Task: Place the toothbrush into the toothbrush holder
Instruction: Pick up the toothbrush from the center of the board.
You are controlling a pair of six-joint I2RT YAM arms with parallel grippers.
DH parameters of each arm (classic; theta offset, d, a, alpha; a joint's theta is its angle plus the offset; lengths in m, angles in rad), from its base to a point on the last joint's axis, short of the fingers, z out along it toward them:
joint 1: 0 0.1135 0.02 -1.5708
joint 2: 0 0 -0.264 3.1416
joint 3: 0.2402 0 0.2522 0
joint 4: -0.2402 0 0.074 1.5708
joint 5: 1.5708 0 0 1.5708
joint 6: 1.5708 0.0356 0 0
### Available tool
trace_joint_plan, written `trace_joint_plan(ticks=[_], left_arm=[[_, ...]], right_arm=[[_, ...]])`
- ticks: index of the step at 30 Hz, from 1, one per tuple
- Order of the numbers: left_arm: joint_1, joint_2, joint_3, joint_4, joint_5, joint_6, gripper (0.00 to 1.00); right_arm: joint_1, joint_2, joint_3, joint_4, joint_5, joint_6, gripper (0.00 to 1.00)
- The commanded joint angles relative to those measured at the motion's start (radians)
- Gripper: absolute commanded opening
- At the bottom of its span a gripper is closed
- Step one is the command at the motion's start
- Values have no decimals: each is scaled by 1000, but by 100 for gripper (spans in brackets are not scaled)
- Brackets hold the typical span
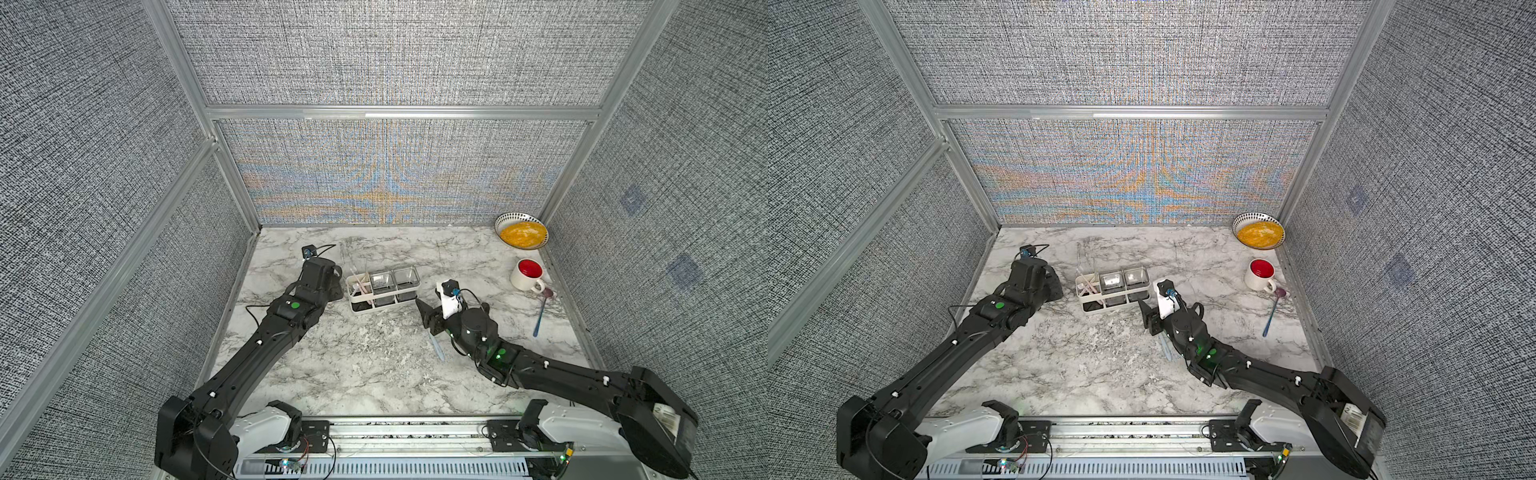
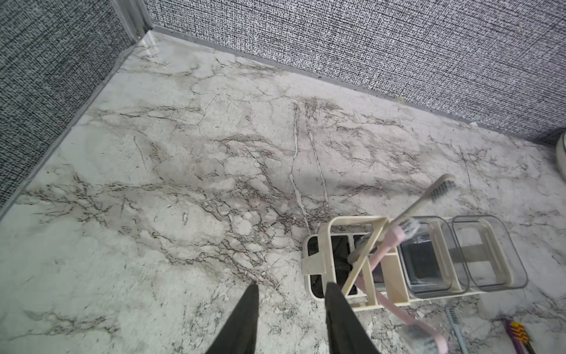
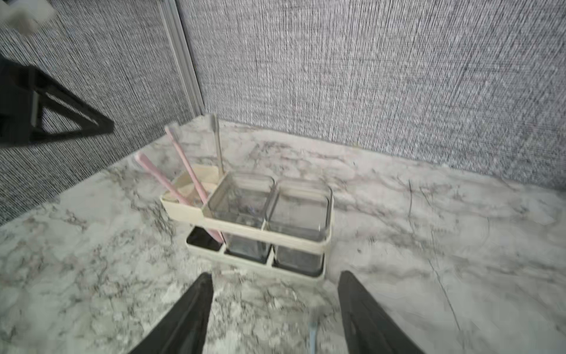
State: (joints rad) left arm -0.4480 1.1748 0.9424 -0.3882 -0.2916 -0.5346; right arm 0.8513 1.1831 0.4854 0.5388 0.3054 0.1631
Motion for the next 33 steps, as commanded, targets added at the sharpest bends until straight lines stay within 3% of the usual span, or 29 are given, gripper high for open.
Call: trace_joint_plan(ticks=[1, 10, 15, 33], left_arm=[[2, 2, 10, 38, 68, 3, 39], [2, -12, 16, 13, 71, -5, 39], [1, -23, 5, 15, 53, -15, 39], [3, -23, -4, 8, 22, -33, 39]], right_arm=[[-4, 21, -3, -154, -31, 62, 67], [-103, 302, 117, -275, -158, 75, 67], [-111, 411, 176, -311, -169, 70, 64], [-134, 419, 161, -433, -69, 115, 40]])
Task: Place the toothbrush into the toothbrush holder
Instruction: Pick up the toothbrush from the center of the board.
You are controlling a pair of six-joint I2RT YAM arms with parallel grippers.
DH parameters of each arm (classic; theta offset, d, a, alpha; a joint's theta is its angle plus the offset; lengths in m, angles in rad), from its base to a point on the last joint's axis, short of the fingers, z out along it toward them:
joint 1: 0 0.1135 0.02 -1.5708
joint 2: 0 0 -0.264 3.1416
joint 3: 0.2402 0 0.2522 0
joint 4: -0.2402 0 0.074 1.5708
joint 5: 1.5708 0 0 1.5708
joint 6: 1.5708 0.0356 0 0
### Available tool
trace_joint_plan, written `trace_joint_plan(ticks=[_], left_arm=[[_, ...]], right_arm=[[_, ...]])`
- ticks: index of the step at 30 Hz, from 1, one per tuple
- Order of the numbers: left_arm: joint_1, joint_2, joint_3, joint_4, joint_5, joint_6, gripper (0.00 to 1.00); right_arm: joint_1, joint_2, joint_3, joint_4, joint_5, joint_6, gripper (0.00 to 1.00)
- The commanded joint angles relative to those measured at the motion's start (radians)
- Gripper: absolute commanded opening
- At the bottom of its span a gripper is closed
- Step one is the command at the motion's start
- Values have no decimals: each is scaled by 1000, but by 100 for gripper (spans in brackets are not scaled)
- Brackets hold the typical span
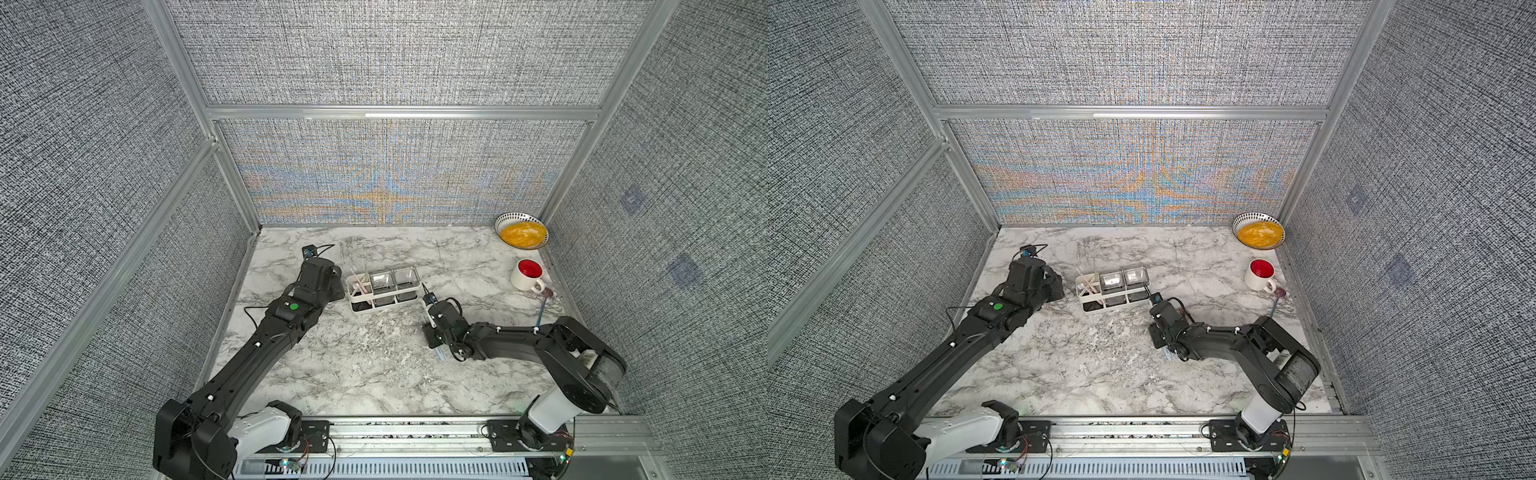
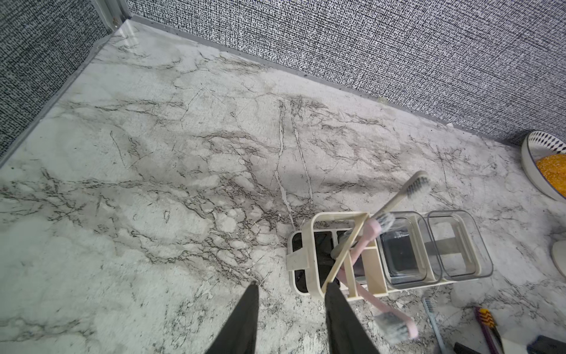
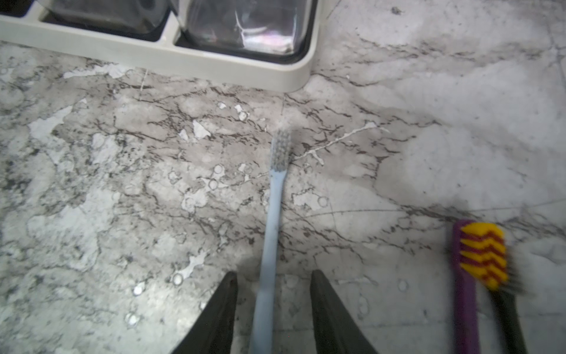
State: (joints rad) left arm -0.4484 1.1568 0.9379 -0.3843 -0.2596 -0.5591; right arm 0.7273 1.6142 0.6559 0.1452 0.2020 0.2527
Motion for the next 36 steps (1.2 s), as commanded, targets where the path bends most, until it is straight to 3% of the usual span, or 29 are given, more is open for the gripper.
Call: trace_joint_plan(ticks=[1, 7, 16, 25, 36], left_arm=[[3, -10, 1, 4, -10, -9, 39], [1, -15, -1, 2, -13, -9, 39], [2, -14, 1, 4, -9, -12, 39], [3, -4, 3, 8, -6, -13, 39], [2, 3, -2, 14, -8, -13, 39]], right_arm=[[-16, -21, -17, -40, 33, 27, 39], [-22, -44, -19, -56, 3, 35, 40], [-22, -51, -23, -42, -23, 101, 49], [3, -5, 6, -37, -53, 99, 48], [6, 6, 2, -75, -3, 98, 46]])
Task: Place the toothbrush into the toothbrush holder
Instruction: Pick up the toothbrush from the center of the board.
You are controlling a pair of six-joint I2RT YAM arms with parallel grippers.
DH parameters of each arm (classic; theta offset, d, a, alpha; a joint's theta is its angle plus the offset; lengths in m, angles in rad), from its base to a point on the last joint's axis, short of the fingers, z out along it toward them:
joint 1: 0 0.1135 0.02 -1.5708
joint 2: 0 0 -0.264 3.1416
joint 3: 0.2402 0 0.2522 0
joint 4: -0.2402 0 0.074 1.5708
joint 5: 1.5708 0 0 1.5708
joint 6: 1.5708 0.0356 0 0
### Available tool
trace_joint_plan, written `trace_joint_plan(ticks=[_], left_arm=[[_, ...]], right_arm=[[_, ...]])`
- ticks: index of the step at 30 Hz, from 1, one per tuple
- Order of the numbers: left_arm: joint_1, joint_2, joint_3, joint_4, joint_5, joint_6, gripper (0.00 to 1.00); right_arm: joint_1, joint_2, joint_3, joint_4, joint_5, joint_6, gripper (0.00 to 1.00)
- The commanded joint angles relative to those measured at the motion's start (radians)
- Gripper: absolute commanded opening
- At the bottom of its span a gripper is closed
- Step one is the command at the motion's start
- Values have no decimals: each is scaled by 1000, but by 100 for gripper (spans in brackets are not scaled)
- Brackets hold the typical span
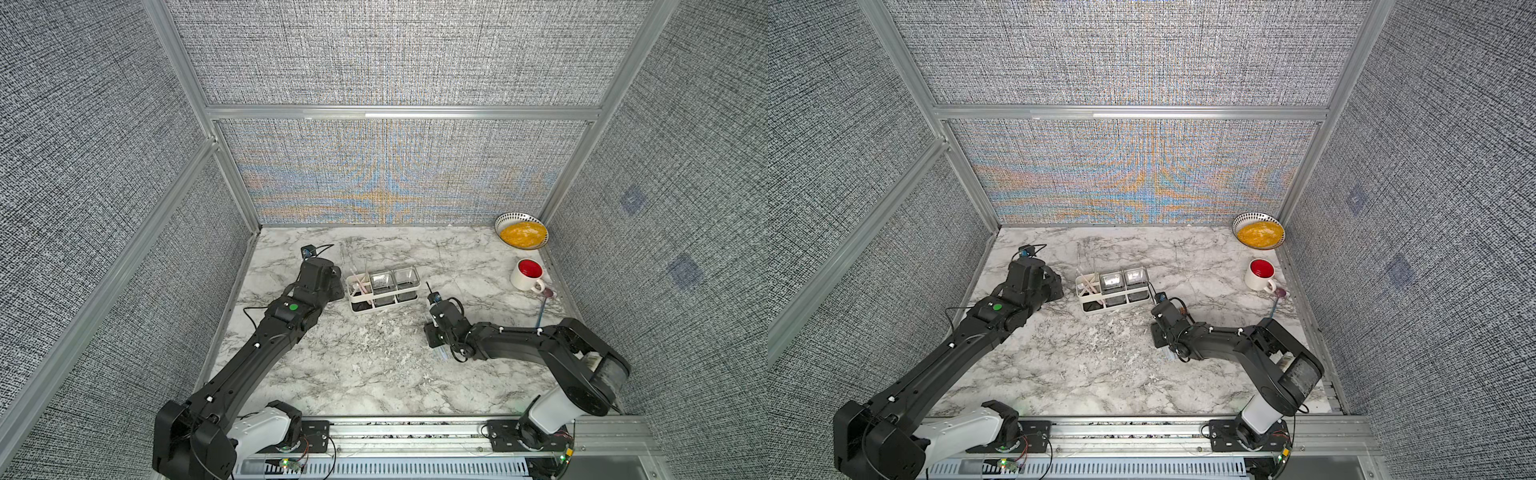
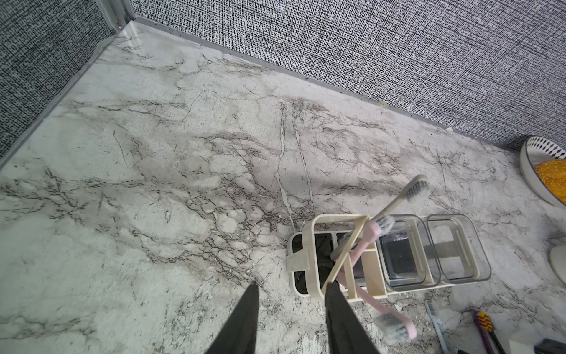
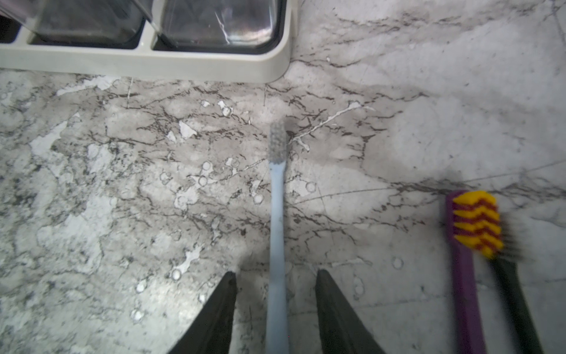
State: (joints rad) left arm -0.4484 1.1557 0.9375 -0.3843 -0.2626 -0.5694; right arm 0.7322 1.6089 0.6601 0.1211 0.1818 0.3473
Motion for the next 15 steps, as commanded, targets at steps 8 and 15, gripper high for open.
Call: trace_joint_plan(ticks=[8, 15], left_arm=[[3, -1, -2, 13, -10, 0, 39], [3, 2, 3, 13, -8, 1, 39]], right_arm=[[13, 48, 5, -74, 72, 9, 41], [28, 87, 20, -67, 85, 7, 28]])
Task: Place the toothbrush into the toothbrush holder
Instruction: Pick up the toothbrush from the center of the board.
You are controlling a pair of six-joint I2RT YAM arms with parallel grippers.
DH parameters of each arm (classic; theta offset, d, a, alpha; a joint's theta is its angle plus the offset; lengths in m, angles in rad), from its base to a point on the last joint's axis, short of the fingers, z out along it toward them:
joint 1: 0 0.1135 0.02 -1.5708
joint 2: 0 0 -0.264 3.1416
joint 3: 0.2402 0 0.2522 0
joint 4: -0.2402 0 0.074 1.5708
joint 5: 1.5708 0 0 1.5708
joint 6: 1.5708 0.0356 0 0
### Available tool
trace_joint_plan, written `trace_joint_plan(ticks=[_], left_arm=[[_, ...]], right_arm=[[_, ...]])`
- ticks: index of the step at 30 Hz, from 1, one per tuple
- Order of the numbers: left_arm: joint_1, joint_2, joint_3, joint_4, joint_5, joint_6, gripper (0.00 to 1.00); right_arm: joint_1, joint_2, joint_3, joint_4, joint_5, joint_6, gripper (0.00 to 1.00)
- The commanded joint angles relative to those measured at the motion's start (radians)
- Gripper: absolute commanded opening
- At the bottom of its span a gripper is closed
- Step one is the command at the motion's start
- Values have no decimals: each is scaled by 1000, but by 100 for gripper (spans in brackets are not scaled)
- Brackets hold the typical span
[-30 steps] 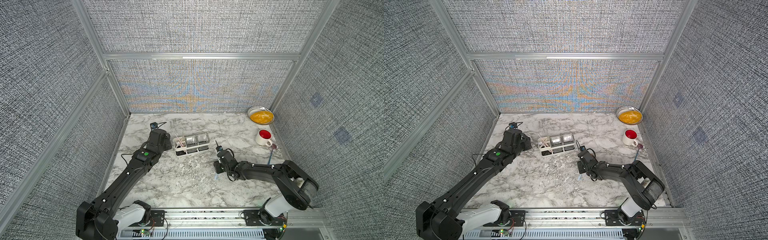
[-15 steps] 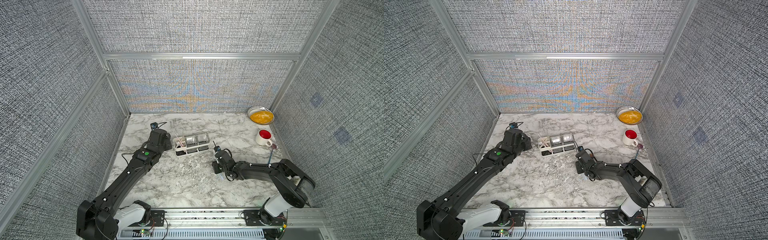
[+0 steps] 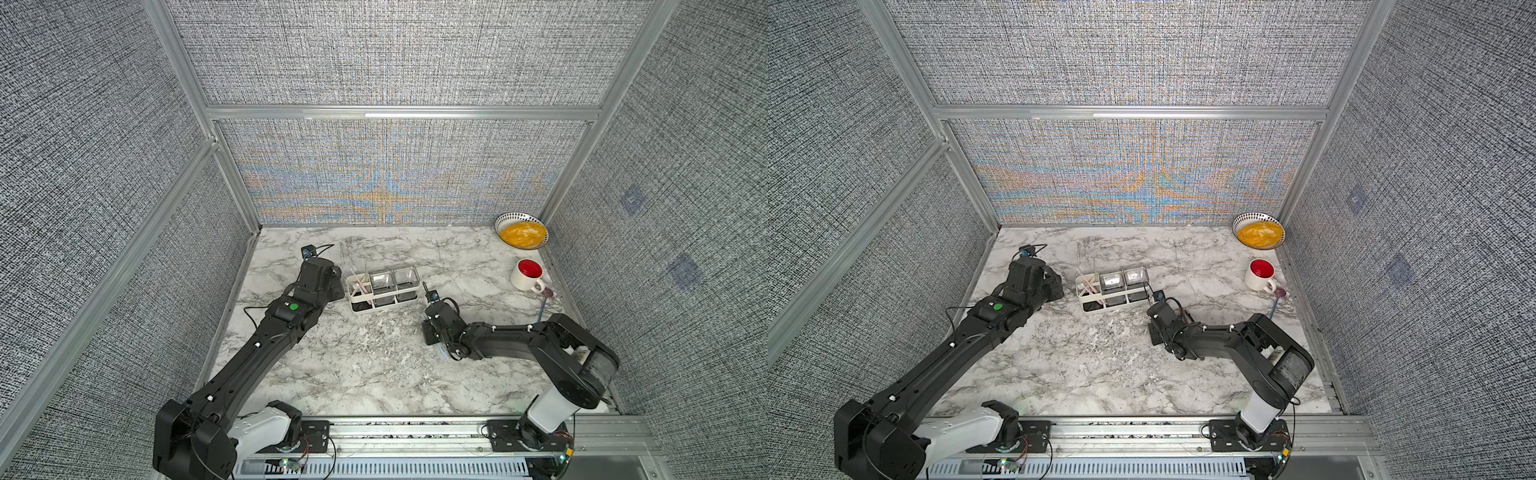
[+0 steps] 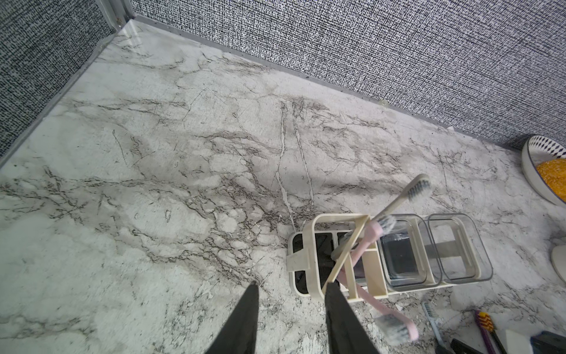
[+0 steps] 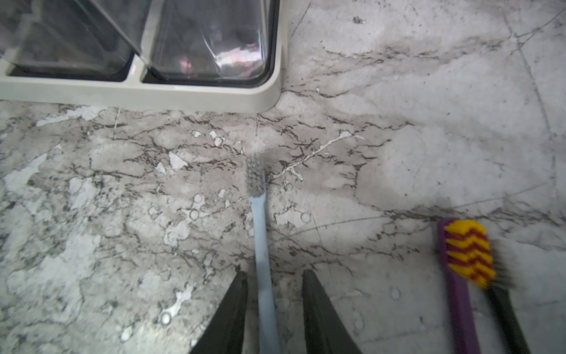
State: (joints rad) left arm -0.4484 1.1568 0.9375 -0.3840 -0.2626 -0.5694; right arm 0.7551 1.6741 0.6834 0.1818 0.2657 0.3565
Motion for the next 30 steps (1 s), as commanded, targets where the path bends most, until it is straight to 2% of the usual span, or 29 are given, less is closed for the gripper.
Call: trace_joint_plan(ticks=[1, 13, 22, 30], left_arm=[[1, 2, 4, 14, -7, 1, 39], [2, 15, 12, 22, -2, 2, 39], [3, 11, 11, 13, -17, 2, 39], [2, 1, 3, 11, -24, 0, 39]], right_arm=[[6, 24, -2, -128, 2, -2, 27], [2, 31, 27, -142, -12, -35, 29], [-8, 10, -12, -81, -136, -11, 6], [-14, -105, -44, -99, -164, -16, 3]])
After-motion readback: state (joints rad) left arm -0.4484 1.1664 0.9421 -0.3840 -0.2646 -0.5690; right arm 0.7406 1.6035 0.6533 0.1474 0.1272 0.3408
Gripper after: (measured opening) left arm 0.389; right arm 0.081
